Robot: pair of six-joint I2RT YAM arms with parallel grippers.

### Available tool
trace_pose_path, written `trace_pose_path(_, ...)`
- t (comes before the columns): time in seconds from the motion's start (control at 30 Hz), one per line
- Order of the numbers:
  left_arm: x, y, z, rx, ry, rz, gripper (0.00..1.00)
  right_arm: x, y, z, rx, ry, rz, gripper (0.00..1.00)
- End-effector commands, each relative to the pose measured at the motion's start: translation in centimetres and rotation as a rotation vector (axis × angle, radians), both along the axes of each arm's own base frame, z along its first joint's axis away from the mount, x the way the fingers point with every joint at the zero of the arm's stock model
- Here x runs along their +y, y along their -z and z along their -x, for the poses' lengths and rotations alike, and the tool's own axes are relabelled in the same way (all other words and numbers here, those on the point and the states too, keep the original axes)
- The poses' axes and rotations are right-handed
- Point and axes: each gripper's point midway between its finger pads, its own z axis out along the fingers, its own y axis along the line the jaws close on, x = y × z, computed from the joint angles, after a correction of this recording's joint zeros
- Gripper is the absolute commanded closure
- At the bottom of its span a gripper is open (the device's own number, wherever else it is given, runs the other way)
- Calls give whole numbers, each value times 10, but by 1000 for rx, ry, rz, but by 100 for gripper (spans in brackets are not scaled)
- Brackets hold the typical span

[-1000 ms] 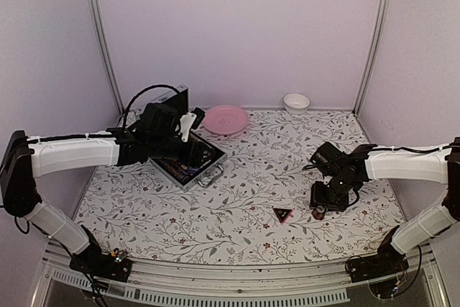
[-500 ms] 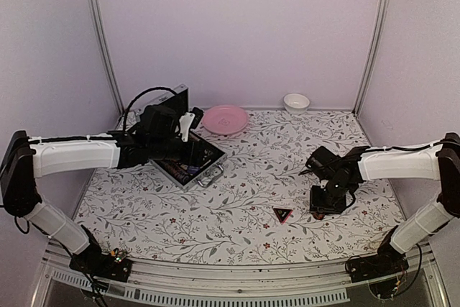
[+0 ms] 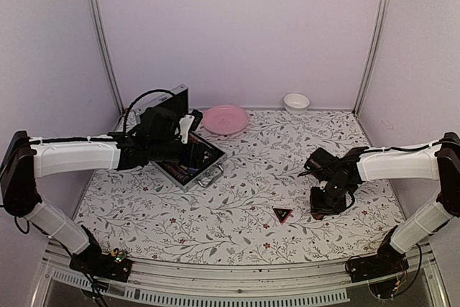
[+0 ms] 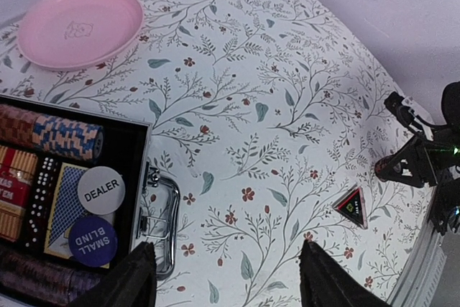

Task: Pack up texas hold em set

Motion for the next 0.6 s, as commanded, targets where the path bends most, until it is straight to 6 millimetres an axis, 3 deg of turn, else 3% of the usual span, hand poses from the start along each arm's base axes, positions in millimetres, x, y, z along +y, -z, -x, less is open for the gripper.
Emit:
trace_pose_path(0.0, -5, -5, 3, -9, 1, 37, 32, -3, -12, -4, -24, -28, 35, 70)
trace_pose_path(0.27, -10, -10, 10, 49, -11, 149, 33, 10, -45, -19, -70, -101, 25, 73)
trace_pose_path(0.43, -17, -9, 19, 146, -14, 253, 33, 42, -61, -30, -125, -193, -48, 74)
trace_pose_path(0.57, -30, -5, 35, 297, 23, 381, 34, 84, -67, -37, -168, -310, -112, 74)
